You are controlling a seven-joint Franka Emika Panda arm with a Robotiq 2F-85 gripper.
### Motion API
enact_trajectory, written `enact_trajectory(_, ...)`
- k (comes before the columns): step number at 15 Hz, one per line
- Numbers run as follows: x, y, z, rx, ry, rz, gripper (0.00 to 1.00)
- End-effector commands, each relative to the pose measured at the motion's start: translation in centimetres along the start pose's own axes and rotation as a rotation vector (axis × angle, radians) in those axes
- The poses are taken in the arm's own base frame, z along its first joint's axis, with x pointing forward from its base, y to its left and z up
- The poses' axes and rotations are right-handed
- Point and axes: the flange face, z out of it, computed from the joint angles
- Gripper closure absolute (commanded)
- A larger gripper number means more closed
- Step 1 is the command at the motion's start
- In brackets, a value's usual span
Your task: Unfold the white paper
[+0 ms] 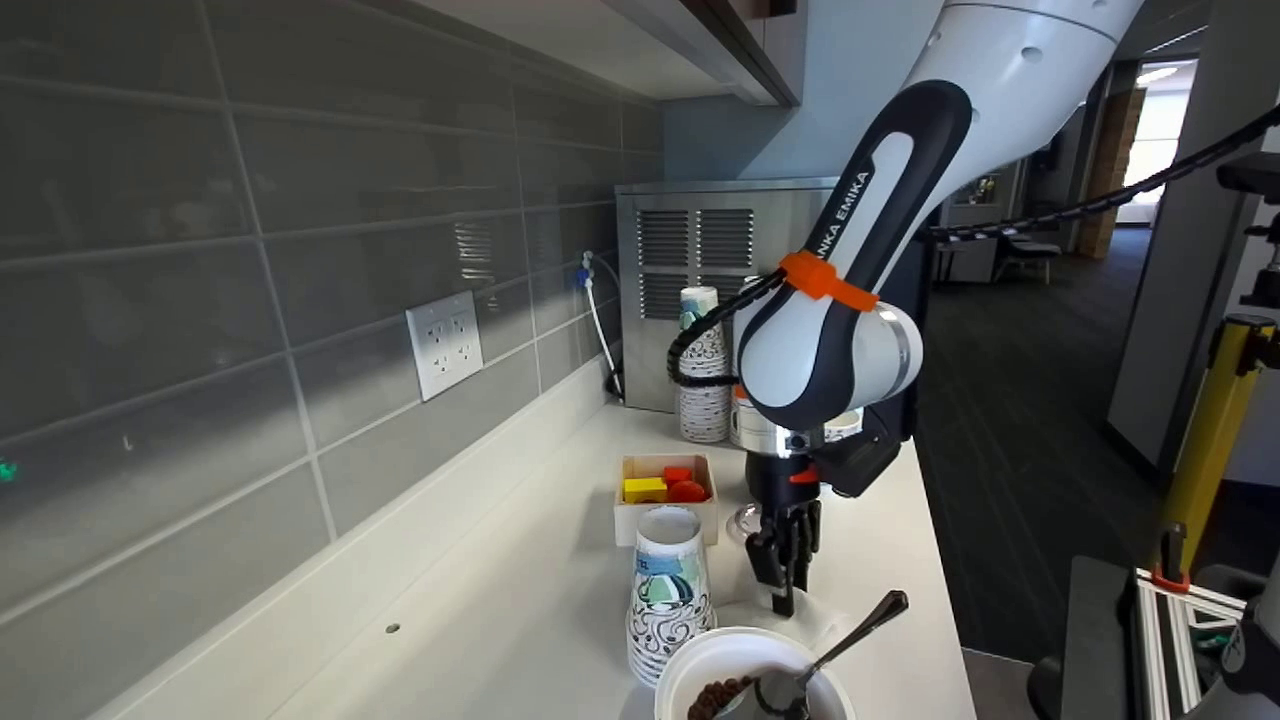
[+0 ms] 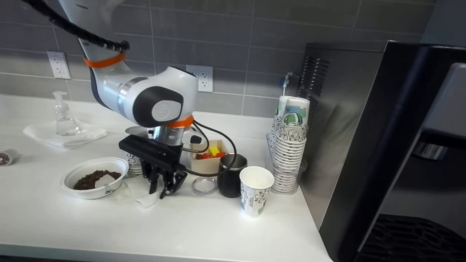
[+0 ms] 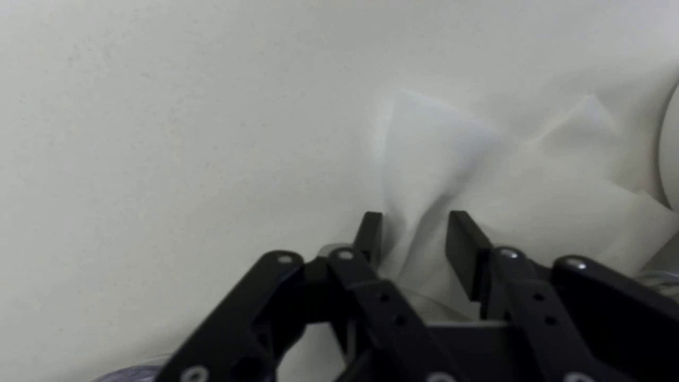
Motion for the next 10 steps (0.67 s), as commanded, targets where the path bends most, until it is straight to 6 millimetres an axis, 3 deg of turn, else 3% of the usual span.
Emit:
enact_trajectory(1, -0.9, 0.0, -2.1, 0.008, 0.044, 0.01, 0.92)
enact_trajectory(3, -1.4, -0.2, -3.4, 0.003, 0.055, 0.021, 1.0)
enact_trajectory(10, -3.5, 0.7, -8.1, -0.088, -0.01, 0.145, 1.0)
